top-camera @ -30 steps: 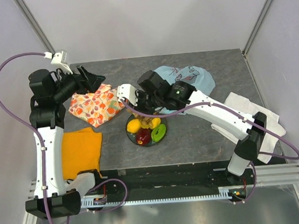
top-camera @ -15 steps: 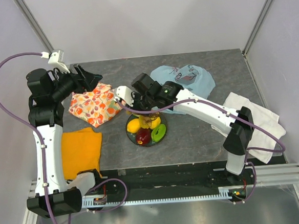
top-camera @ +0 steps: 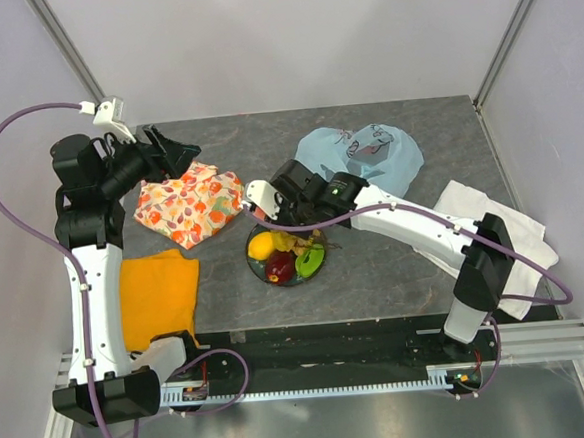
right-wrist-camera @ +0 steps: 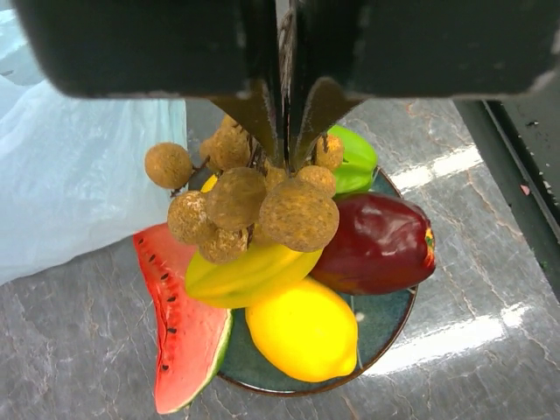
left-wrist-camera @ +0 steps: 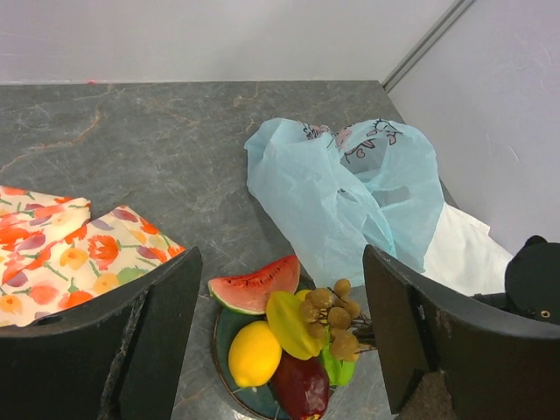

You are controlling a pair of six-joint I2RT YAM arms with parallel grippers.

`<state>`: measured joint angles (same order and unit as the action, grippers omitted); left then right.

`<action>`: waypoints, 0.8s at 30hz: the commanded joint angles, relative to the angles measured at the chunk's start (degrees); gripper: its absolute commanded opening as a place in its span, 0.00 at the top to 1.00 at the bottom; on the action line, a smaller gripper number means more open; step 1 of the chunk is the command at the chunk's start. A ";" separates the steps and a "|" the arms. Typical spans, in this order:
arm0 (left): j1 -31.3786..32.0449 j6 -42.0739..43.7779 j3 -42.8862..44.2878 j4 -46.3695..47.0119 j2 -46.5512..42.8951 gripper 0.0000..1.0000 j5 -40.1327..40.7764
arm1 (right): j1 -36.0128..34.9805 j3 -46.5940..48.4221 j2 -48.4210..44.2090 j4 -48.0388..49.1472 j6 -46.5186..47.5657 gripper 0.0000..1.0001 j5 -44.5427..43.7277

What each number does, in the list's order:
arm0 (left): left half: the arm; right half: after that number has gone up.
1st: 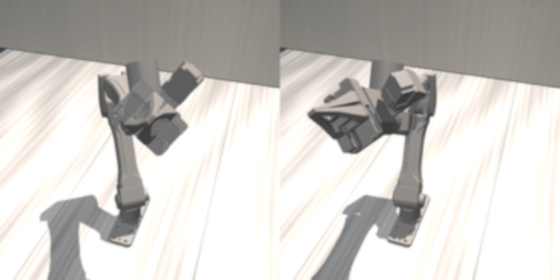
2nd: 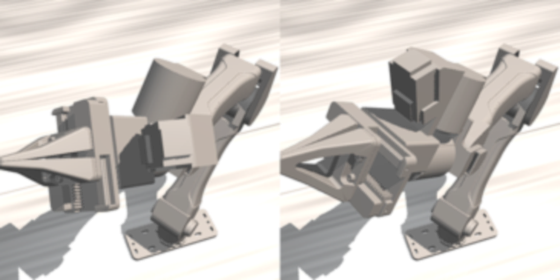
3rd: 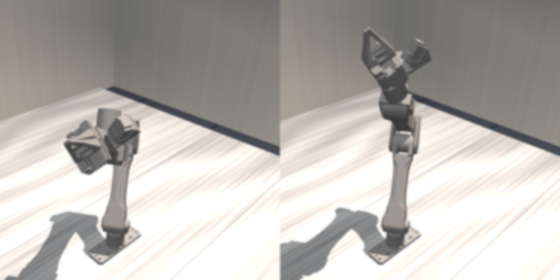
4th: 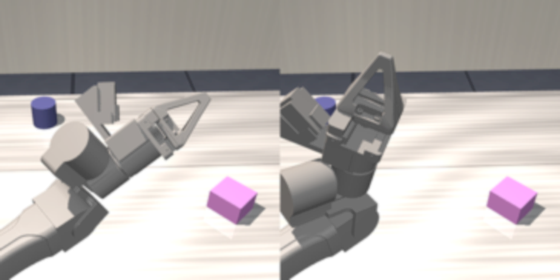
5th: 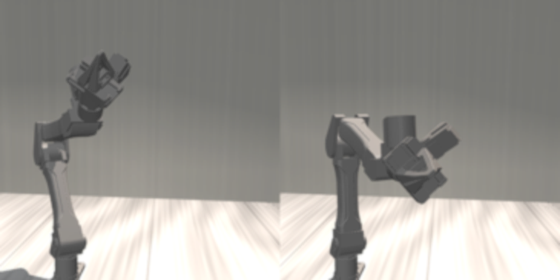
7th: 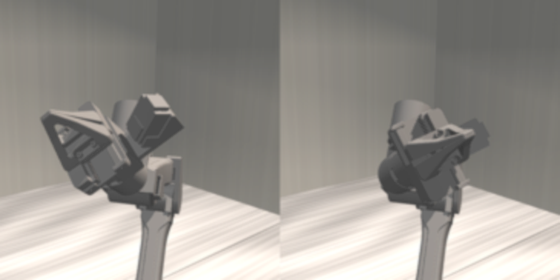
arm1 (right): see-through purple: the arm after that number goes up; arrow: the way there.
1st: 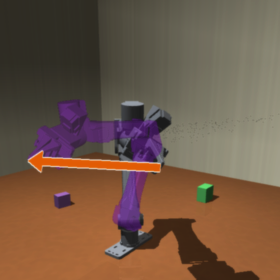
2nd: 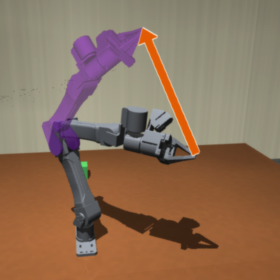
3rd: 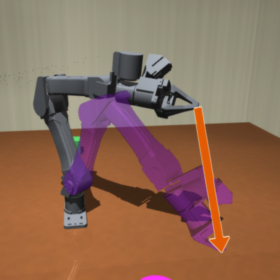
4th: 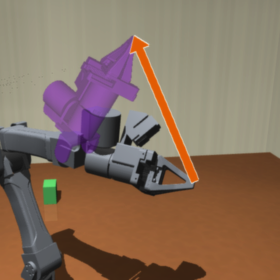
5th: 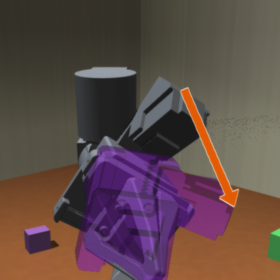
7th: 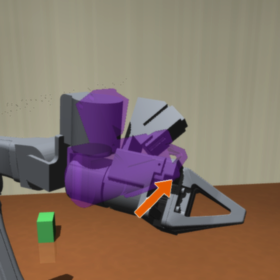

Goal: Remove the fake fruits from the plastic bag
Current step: Place the fake fruit on the plate.

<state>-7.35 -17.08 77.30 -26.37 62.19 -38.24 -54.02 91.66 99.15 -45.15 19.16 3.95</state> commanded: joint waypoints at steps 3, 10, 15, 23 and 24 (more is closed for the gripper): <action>-0.38 -2.08 -0.04 2.55 -1.46 0.19 -1.84 | 0.14 -1.40 -1.34 2.08 -2.98 0.64 -1.40; -0.99 -2.17 -0.74 2.64 -2.25 0.19 -1.93 | 0.23 -0.69 1.22 2.34 -3.07 0.43 -2.10; -1.26 -2.43 -0.92 2.64 -2.25 0.19 -2.10 | 0.49 -1.04 1.13 2.26 -3.16 0.32 -2.45; -1.43 -2.87 -0.13 3.26 -1.29 0.19 -2.37 | 0.76 1.06 -0.45 2.17 -3.69 0.02 -0.79; -1.43 -2.87 0.22 3.34 -1.02 0.19 -2.45 | 0.76 1.50 -0.63 1.99 -3.78 0.02 -0.09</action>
<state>-8.36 -17.82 76.47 -25.56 60.86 -39.24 -53.45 90.45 100.60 -43.97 16.25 2.68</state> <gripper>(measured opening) 0.810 0.971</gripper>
